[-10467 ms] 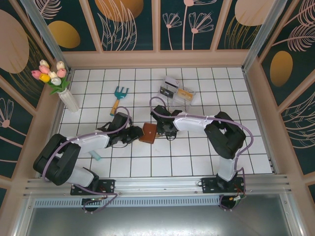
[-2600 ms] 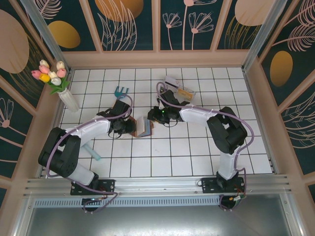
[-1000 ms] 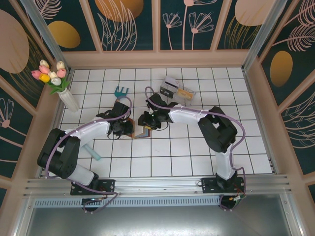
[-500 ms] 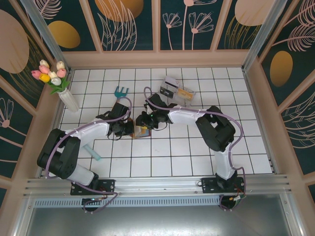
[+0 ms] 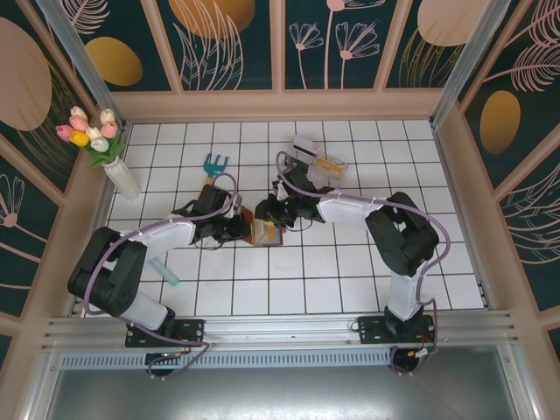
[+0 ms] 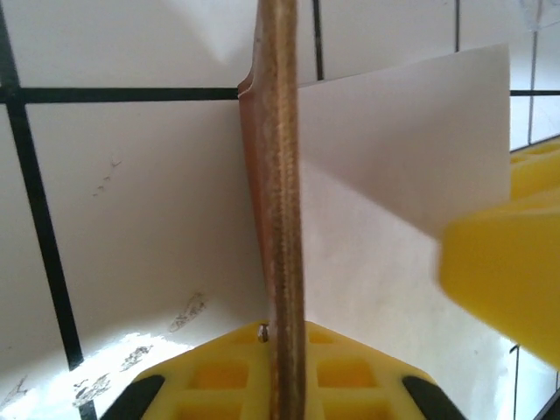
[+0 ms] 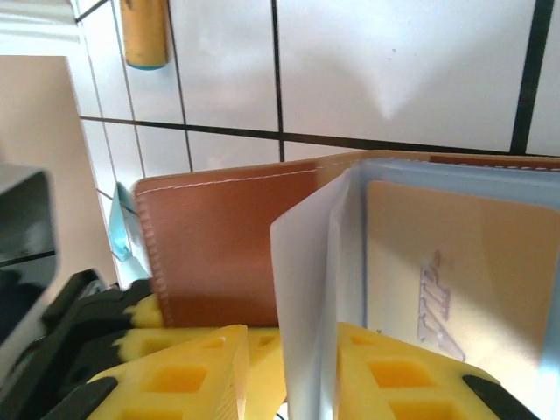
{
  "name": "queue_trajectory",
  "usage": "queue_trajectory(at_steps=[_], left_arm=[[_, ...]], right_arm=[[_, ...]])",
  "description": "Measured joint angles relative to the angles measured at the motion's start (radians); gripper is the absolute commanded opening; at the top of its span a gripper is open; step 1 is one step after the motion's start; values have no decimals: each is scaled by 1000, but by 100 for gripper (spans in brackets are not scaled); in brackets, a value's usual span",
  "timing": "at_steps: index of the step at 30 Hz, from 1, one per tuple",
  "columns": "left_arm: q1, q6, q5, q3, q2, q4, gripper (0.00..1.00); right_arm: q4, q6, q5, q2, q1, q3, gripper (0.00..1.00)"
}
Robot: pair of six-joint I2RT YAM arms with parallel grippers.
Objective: Take the credit cards out of the card holder
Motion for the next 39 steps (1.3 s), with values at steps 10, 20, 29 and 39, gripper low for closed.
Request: queue_trajectory(at_steps=[10, 20, 29, 39], left_arm=[[0, -22, -160, 23, -93, -164, 42], [0, -74, -299, 25, -209, -266, 28], [0, -111, -364, 26, -280, -305, 21], [0, -126, -350, 26, -322, -311, 21]], right_arm=[[43, 11, -23, -3, -5, -2, 33], [66, 14, -75, 49, 6, 38, 32], [87, 24, -98, 135, 26, 106, 36], [103, 25, -107, 215, 27, 169, 44]])
